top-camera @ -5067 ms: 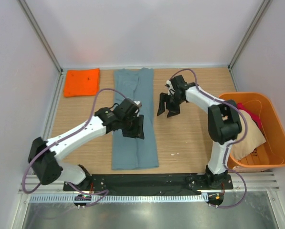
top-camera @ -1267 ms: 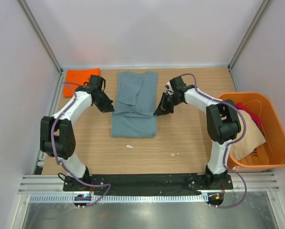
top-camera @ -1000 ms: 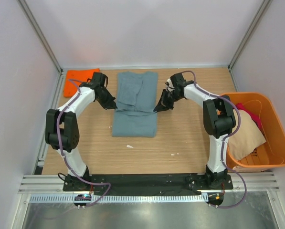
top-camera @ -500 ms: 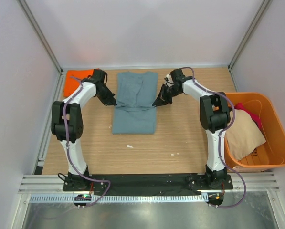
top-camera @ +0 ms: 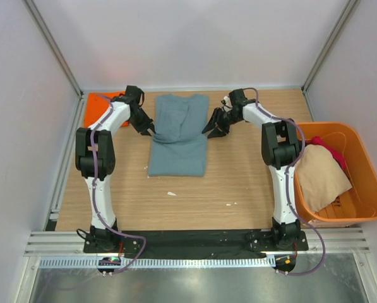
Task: Fold and stack the t-shirts
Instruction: Fold the tshirt
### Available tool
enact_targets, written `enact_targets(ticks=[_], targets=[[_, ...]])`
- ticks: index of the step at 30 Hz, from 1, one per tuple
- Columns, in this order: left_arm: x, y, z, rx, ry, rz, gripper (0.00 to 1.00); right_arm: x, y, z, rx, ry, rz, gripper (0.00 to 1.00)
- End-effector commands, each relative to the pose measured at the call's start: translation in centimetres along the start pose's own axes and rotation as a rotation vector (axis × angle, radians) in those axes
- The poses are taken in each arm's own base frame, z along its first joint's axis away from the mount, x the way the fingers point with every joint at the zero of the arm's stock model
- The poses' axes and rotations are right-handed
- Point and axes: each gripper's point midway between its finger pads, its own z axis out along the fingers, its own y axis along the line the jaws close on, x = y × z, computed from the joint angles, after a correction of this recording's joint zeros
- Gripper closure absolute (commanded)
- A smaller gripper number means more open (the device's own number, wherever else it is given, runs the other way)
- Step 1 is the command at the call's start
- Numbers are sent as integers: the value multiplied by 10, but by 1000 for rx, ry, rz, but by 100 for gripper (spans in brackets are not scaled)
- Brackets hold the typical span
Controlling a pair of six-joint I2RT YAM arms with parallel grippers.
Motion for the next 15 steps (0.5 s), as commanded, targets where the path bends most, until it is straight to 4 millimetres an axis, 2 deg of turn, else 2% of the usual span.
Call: enact_targets(ticks=[1, 2, 3, 4, 5, 6, 8, 9, 10, 11, 12, 13, 14, 15], targets=[[-36, -8, -31, -5, -125, 80, 72, -45, 18, -17, -67, -104, -33, 52], [-47, -16, -47, 7, -167, 103, 72, -57, 27, -26, -70, -132, -56, 50], [-51, -10, -56, -28, -192, 141, 69, -60, 30, -33, -52, -143, -99, 47], [-53, -12, -65, -25, -209, 167, 68, -52, 28, -39, -7, -119, -94, 47], [-54, -17, -82, -5, -234, 186, 66, -55, 34, -48, 32, -147, -129, 46], [-51, -13, -87, -9, -235, 220, 66, -46, 45, -60, 50, -150, -187, 46], [-36, -21, -98, 63, -216, 264, 66, -25, 54, -68, 67, -132, -218, 46], [-19, -24, -102, 99, -206, 302, 67, -4, 41, -58, 89, -86, -198, 45], [-8, -28, -105, 141, -192, 345, 67, 8, 63, -67, 61, -116, -247, 45], [10, -34, -104, 198, -147, 366, 69, 18, 64, -64, 63, -116, -247, 45], [21, -48, -111, 275, -153, 391, 76, 37, 47, -53, 83, -76, -207, 45], [40, -41, -96, 291, -94, 369, 80, 44, 65, -56, 39, -104, -228, 46], [55, -49, -96, 357, -55, 375, 82, 60, 49, -48, 56, -70, -196, 46], [62, -60, -97, 403, -65, 390, 83, 65, 45, -47, 65, -74, -190, 46]])
